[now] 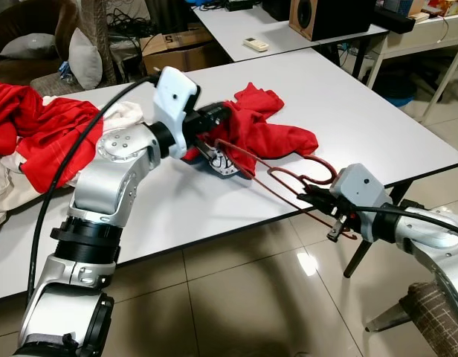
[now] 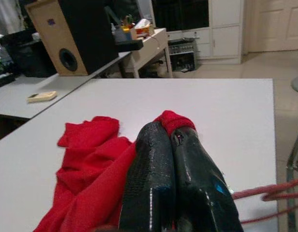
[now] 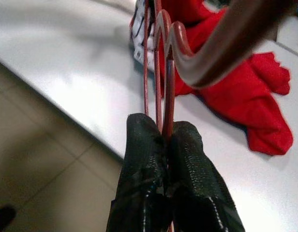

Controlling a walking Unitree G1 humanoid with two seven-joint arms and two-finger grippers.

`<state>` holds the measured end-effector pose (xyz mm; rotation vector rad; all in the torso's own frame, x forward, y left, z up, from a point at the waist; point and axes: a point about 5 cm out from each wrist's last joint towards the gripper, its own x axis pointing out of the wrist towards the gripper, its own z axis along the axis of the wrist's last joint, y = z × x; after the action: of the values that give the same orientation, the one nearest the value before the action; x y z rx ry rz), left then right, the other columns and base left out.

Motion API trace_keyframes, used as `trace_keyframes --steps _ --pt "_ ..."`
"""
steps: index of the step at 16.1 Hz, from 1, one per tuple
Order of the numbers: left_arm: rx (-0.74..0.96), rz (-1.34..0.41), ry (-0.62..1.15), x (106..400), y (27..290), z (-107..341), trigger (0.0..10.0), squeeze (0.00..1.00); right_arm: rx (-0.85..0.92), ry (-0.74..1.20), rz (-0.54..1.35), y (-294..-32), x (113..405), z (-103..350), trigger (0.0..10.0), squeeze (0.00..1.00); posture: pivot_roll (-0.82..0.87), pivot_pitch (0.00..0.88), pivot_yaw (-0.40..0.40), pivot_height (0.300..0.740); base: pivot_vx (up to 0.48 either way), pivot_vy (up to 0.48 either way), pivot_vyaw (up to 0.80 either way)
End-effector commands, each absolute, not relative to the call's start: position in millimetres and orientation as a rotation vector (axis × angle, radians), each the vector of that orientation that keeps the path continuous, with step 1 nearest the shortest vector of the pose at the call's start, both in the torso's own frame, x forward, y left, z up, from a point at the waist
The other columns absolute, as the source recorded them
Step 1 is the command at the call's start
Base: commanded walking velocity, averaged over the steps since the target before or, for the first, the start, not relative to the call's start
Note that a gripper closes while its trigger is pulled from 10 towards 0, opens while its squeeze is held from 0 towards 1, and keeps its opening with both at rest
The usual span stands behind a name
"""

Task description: Hang hanger

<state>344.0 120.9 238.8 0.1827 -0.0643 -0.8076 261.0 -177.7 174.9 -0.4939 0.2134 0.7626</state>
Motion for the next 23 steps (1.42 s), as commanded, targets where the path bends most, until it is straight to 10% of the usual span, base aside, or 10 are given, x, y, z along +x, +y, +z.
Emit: trace_keyframes --steps 1,6,15,23 --pt "0.182 -0.828 -0.068 342 119 241 0.0 0.00 -0.488 0.195 0.773 -173 263 179 10.0 0.00 -0.19 0.000 0.096 0.740 0.000 0.000 0.00" --pt "-0.040 -0.660 -0.230 354 130 273 0.0 0.00 -0.594 0.303 0.783 -181 258 163 10.0 0.00 -0.20 0.000 0.096 0.740 0.000 0.000 0.00" --pt "0.220 -0.494 -0.119 364 156 253 0.0 0.00 -0.541 0.202 0.661 -212 262 196 10.0 0.00 -0.18 0.000 0.099 0.740 0.000 0.000 0.00" --pt "0.282 -0.427 -0.072 362 165 239 0.0 0.00 -0.483 0.193 0.779 -188 264 186 10.0 0.00 -0.17 0.000 0.087 0.740 0.000 0.000 0.00"
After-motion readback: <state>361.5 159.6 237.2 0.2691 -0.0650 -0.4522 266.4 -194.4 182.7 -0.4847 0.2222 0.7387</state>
